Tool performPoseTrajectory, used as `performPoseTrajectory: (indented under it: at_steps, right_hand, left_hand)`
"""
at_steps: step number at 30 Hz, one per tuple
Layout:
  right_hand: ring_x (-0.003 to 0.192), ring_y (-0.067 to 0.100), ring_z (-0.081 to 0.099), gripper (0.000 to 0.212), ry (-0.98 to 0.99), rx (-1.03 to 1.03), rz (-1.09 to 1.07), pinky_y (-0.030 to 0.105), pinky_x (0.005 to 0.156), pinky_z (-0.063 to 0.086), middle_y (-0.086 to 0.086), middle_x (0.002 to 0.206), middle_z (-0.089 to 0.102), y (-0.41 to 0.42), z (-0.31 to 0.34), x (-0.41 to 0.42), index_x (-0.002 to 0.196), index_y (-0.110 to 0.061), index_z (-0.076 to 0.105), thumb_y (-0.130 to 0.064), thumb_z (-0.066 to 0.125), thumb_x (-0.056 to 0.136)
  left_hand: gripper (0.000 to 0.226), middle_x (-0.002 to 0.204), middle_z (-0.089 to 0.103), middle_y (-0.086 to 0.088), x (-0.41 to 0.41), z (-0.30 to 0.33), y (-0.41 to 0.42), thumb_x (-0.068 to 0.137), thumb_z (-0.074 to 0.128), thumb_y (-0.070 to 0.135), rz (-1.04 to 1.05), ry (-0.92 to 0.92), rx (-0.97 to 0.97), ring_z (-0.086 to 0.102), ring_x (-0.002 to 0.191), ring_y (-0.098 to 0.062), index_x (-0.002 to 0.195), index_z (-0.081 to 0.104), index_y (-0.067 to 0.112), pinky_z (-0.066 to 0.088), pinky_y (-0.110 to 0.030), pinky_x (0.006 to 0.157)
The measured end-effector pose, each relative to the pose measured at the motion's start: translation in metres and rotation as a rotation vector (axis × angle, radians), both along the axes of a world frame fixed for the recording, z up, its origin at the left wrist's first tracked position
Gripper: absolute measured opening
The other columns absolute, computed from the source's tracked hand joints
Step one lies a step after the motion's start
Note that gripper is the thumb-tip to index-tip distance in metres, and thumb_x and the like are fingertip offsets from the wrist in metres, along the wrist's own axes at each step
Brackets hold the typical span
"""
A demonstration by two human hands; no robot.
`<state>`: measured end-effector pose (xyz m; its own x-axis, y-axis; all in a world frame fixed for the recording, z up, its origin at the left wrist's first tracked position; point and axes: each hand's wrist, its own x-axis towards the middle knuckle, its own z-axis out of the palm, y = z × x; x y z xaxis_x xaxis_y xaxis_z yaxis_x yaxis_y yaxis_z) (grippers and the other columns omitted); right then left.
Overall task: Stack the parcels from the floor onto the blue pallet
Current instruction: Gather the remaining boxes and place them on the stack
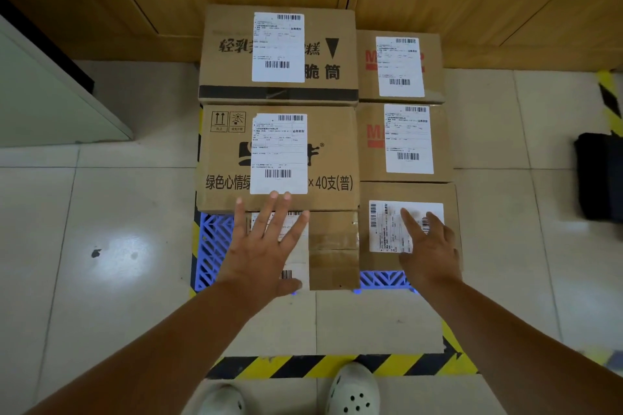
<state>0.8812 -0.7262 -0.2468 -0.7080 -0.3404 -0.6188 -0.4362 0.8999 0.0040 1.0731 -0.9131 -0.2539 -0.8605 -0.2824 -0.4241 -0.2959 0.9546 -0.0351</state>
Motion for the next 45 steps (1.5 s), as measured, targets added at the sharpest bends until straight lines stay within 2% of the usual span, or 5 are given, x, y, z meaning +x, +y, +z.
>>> performPoseTrajectory:
  at_steps: [3,7,13,20,45]
  right_hand:
    - [0.143,0.025,0.01,0.074,-0.056,-0.045,-0.028,0.04,0.114,0.025,0.006,0.157,0.007,0.008,0.026,0.003,0.151,-0.035,0.006,-0.02,0.05,0.093]
    - [0.144,0.023,0.015,0.072,-0.148,-0.118,-0.101,0.039,0.111,0.031,0.003,0.157,0.012,0.011,0.076,-0.005,0.151,-0.033,0.01,-0.021,0.052,0.093]
    - [0.131,0.018,0.037,0.061,-0.096,-0.349,-0.132,0.029,0.098,0.04,-0.001,0.147,0.033,0.003,0.183,-0.021,0.147,-0.025,0.028,-0.016,0.053,0.092]
    - [0.111,0.014,0.053,0.06,-0.038,-0.544,-0.197,0.022,0.077,0.039,-0.008,0.142,0.033,0.005,0.327,-0.027,0.145,-0.031,0.03,-0.016,0.053,0.092]
    - [0.121,0.021,0.05,0.061,0.208,-0.52,-0.281,0.026,0.082,0.045,0.001,0.148,0.03,0.232,0.665,0.06,0.148,-0.02,0.027,-0.02,0.054,0.094]
  left_hand:
    - [0.122,0.153,0.022,-0.021,-0.005,0.028,0.002,0.052,0.072,0.07,0.074,0.018,0.04,0.026,0.14,-0.038,0.148,0.017,0.019,0.013,-0.065,0.109]
    - [0.098,0.158,-0.013,-0.013,-0.021,0.09,-0.007,0.086,0.054,0.052,0.14,-0.015,0.024,-0.008,0.146,-0.029,0.147,-0.018,0.024,-0.005,-0.054,0.114]
    - [0.089,0.144,0.04,-0.017,-0.05,0.191,-0.029,0.063,0.08,0.041,0.156,0.157,0.036,0.035,0.129,-0.03,0.141,0.043,0.018,0.035,-0.049,0.105]
    - [0.078,0.158,0.003,-0.001,-0.076,0.335,-0.022,0.088,0.056,0.034,0.298,0.223,0.183,0.021,0.141,-0.024,0.15,0.009,0.031,0.03,-0.037,0.11]
    - [0.063,0.154,0.016,-0.003,-0.027,0.654,0.12,0.094,0.047,0.029,0.135,0.325,0.279,0.021,0.139,-0.022,0.15,0.019,0.024,0.034,-0.036,0.106]
